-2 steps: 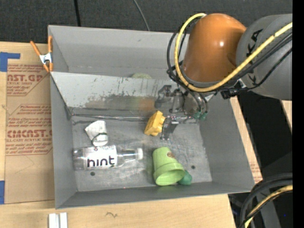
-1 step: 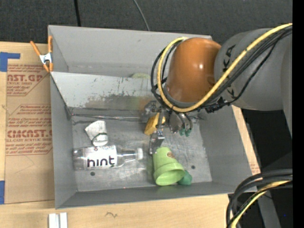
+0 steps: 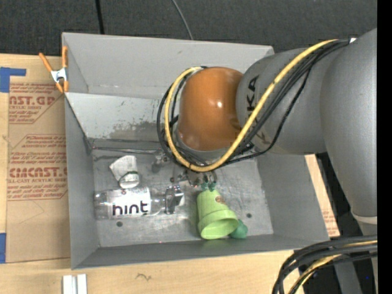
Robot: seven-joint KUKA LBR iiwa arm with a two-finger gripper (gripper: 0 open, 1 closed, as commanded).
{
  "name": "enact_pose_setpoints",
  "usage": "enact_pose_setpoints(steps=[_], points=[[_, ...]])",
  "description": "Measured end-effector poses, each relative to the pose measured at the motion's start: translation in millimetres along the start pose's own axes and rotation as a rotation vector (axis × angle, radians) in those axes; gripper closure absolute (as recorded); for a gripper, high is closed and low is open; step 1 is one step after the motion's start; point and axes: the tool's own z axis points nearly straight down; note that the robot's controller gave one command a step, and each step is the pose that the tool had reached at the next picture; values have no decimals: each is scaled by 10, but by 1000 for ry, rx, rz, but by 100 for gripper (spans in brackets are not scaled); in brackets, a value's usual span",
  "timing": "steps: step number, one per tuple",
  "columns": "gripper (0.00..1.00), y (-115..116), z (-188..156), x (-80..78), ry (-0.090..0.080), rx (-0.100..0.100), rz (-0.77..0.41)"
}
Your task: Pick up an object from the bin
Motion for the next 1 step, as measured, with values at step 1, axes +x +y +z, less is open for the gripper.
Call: enact_pose_setpoints(steps=[1], points=[[0, -54, 317, 237, -1, -1, -53]])
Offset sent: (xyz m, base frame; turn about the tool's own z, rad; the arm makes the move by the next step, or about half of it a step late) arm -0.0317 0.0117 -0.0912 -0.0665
